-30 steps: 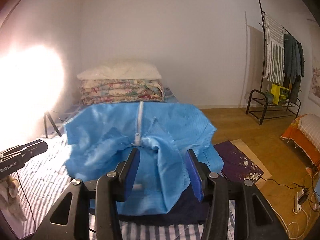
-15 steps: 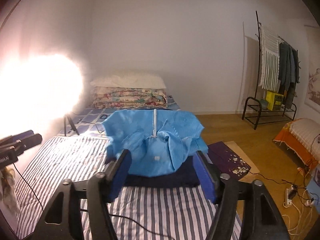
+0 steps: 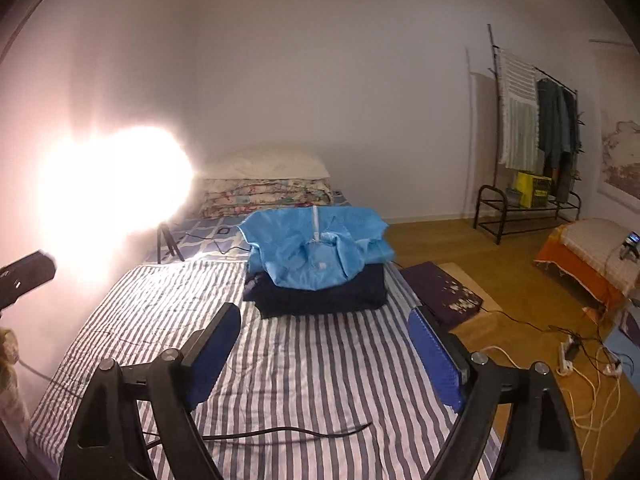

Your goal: Fold large clothes

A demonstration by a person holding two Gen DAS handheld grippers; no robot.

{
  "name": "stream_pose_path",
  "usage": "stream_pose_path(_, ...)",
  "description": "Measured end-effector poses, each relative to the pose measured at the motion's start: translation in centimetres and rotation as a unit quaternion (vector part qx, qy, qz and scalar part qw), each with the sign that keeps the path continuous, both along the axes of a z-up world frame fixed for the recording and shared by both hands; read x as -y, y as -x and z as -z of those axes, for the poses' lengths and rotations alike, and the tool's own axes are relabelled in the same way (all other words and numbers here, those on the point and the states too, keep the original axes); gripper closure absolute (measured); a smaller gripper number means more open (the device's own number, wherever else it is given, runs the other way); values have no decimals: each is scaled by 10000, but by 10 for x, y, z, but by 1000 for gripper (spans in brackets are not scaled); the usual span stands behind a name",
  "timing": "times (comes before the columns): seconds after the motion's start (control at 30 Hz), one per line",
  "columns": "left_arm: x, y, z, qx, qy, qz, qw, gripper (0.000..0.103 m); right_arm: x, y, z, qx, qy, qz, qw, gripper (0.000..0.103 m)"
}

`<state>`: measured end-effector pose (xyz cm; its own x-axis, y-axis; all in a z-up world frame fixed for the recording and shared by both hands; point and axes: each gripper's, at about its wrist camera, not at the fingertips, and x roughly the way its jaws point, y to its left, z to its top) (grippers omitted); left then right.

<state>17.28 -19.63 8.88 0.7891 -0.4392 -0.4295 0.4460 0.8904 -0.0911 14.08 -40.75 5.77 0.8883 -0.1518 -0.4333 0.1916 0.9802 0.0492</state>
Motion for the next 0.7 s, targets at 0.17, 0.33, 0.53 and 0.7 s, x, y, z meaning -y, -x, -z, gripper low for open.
stream_pose_path(0.17,-6,35,13,-26,-45,-7,10000,2,-8,33,12,-63,73,207,9997,9)
stream_pose_path(0.33,-17,60,21,64,120,-116,9998,0,-11,60,24,-89,1,475,9988,1)
stream_pose_path(0.53,-15,67,35,129,-182,-93,9997,0,-11,71,31,-117,-6,725,9973,0)
stream_pose_path(0.7,-12,66,51,-8,-393,-127,9991,0,-18,82,31,25,156,850,9963,0)
